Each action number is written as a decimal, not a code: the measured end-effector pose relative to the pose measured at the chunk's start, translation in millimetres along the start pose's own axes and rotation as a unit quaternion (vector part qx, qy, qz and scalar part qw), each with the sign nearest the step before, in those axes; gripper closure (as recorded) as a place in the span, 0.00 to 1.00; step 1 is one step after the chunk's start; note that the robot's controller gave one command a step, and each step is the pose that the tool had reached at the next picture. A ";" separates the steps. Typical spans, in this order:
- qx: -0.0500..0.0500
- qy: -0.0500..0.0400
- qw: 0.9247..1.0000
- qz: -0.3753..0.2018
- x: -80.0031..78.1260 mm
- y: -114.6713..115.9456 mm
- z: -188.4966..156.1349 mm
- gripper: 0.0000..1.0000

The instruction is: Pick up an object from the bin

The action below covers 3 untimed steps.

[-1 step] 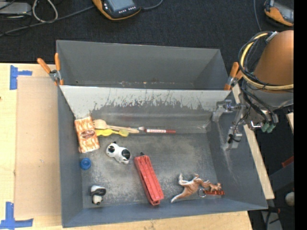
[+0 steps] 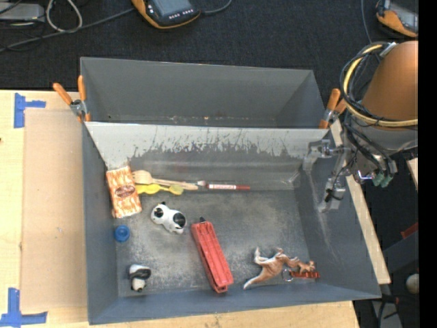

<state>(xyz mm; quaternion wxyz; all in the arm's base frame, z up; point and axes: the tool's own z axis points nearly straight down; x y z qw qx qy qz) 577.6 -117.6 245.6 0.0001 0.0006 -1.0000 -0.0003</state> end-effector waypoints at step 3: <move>-0.001 0.000 0.971 -0.240 83.5 26.5 106.1 0.00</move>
Offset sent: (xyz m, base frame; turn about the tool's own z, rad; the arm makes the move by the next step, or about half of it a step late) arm -0.0739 0.0180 -0.0926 -0.4331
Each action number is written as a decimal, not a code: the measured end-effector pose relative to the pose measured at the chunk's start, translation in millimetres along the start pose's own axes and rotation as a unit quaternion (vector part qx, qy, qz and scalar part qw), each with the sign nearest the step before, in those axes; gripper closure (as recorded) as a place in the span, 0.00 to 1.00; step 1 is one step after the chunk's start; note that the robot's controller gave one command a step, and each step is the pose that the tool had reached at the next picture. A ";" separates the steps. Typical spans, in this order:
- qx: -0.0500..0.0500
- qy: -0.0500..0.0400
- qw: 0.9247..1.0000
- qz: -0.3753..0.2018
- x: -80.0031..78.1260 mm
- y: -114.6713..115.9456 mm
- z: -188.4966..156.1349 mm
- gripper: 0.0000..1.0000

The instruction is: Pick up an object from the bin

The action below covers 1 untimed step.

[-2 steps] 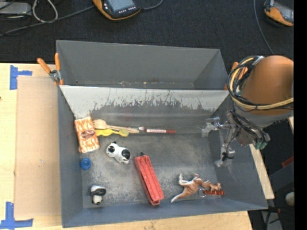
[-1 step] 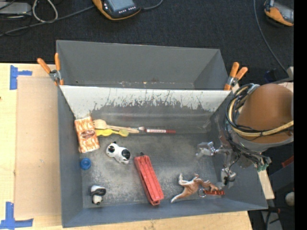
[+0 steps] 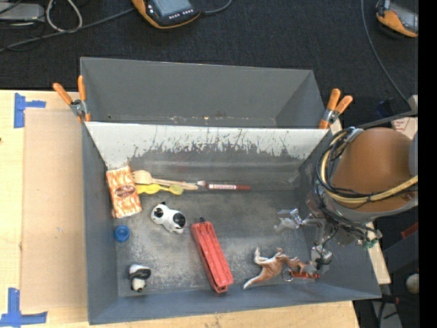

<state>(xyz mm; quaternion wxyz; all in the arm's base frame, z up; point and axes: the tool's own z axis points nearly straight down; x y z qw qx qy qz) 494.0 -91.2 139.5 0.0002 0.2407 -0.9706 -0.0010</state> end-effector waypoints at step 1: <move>-0.001 0.001 0.999 -0.038 -4.3 8.2 72.9 0.00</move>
Offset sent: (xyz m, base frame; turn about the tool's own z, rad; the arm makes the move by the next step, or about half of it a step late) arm -0.0075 0.0121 -0.0695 -0.0373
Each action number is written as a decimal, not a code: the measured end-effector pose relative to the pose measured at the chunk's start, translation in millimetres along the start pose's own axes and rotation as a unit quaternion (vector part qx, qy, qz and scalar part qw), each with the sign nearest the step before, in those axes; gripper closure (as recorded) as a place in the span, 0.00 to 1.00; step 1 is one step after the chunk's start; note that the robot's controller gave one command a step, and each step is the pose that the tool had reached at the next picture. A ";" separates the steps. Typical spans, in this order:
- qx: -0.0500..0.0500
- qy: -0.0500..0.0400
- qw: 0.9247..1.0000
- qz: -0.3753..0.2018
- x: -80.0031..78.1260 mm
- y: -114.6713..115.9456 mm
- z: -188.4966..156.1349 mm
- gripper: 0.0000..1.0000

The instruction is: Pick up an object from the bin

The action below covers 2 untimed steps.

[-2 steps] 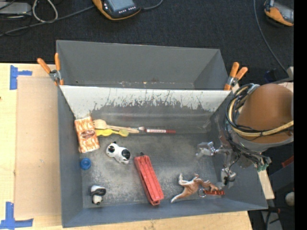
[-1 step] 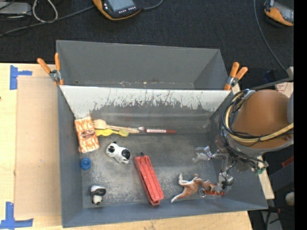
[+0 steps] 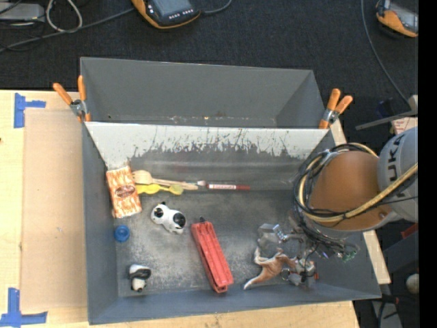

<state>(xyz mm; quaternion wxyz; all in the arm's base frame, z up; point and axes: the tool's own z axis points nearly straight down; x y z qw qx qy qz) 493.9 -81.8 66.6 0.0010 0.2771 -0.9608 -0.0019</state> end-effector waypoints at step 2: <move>0.004 -0.004 1.000 0.018 4.4 6.2 -3.3 1.00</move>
Offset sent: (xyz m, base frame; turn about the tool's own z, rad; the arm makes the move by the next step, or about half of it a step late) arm 0.0000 0.0000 0.0000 0.0000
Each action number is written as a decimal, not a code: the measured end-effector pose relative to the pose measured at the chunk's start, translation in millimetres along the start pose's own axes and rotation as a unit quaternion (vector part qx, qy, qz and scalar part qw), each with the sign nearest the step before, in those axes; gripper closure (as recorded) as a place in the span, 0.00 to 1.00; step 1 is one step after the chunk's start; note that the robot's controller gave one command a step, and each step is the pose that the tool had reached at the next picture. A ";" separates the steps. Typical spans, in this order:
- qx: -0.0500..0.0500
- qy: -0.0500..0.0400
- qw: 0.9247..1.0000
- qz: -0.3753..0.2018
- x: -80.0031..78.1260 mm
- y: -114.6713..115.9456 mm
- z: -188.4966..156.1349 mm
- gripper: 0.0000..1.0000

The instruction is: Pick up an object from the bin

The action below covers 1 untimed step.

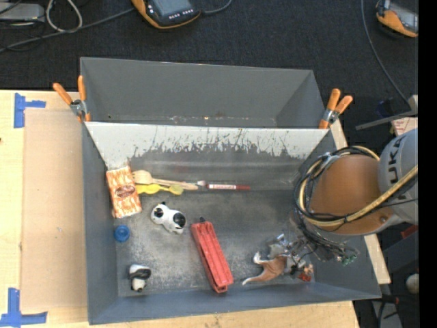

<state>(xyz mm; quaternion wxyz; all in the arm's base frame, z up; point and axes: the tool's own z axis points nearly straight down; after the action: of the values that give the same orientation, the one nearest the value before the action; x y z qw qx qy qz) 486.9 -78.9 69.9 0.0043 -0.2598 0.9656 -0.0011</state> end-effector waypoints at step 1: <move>-0.001 0.000 1.000 -0.001 -0.1 1.4 -14.1 1.00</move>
Offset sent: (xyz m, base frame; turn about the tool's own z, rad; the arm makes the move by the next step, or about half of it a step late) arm -0.0010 0.0010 0.0223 -0.0013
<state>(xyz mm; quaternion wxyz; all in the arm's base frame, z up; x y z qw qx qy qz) 486.1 -77.7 84.0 0.0036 -0.2609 0.9654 -0.0001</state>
